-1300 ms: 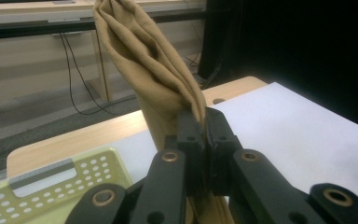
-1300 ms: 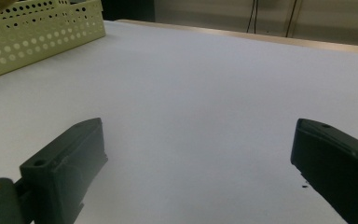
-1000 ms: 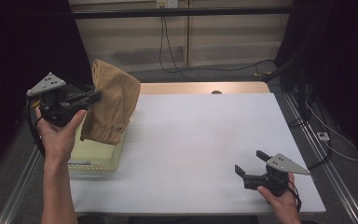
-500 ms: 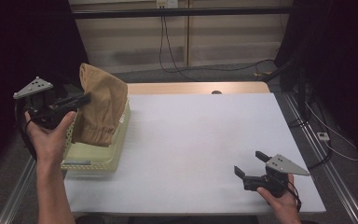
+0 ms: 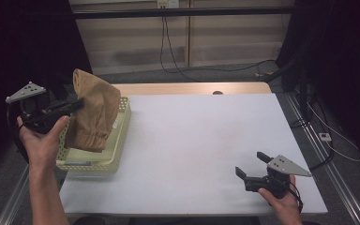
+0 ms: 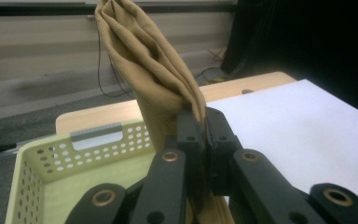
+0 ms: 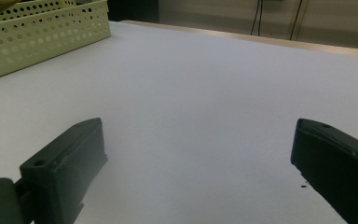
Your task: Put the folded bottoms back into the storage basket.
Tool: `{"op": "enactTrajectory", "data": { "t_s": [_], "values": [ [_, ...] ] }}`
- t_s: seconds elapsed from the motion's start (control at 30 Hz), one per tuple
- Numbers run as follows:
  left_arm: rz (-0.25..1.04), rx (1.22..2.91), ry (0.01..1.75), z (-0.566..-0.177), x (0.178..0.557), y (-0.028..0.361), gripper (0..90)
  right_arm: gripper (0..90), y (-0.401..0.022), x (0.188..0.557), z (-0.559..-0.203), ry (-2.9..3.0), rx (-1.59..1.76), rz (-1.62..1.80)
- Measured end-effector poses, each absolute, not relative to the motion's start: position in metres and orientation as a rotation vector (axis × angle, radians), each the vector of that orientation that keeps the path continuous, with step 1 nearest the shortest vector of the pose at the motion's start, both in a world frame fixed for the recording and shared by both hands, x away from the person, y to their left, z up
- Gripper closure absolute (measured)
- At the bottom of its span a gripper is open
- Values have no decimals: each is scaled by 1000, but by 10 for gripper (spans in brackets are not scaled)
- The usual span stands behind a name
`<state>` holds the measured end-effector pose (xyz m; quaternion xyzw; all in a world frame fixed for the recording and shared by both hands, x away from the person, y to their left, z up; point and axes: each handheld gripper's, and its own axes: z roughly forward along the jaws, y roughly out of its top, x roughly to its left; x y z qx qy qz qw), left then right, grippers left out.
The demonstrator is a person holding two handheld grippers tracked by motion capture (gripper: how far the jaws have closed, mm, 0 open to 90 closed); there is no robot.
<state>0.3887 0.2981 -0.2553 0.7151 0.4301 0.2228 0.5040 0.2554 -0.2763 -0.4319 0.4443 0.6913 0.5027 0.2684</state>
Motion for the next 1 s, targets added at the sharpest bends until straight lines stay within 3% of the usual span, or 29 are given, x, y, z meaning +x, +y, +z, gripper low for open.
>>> {"op": "enactTrajectory", "data": {
  "t_s": [1.0],
  "values": [
    [456,1818,1113,-287,416,301,868,24,-275,256,-433,1876,1194,1346]
  ]
}}
